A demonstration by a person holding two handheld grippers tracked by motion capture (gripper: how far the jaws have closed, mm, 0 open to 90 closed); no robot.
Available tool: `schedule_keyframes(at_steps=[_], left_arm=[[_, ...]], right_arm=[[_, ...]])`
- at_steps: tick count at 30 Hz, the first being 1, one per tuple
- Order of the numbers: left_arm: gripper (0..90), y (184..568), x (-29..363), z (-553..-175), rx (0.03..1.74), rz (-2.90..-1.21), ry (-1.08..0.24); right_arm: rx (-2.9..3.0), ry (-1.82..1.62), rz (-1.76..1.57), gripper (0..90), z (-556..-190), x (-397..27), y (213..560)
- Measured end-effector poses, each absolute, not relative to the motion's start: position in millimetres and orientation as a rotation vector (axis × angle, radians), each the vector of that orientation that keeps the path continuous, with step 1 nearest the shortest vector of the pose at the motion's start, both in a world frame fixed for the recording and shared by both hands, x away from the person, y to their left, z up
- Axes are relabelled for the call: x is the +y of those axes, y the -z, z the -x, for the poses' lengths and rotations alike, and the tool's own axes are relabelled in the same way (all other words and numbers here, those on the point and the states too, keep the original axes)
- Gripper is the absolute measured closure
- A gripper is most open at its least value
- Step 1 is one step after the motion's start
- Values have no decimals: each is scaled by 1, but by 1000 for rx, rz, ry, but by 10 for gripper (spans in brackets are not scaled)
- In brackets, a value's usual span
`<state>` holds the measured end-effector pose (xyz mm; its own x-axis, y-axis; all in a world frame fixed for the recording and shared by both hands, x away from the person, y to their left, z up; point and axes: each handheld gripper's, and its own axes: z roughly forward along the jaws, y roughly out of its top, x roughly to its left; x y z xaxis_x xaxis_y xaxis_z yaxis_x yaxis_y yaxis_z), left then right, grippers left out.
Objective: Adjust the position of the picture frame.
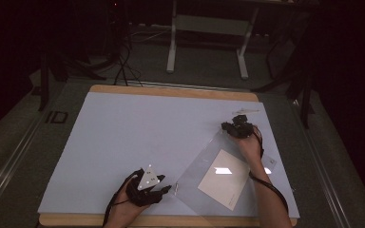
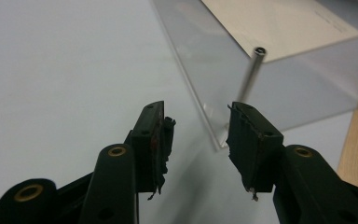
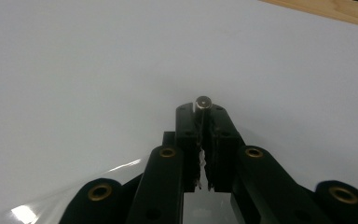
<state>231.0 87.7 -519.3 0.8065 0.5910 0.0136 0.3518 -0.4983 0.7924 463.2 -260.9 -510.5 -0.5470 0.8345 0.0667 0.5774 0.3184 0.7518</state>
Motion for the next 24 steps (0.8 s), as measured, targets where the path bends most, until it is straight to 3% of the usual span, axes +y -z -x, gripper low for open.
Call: schedule_keyframes(at_steps=[13, 24], left_arm=[[570, 522, 81, -229, 602, -2173, -315], [745, 531, 58, -244, 642, -2108, -231]], right_arm=[[2255, -1077, -1266, 850, -463, -261, 511], [2259, -1093, -1274, 848, -464, -262, 511]])
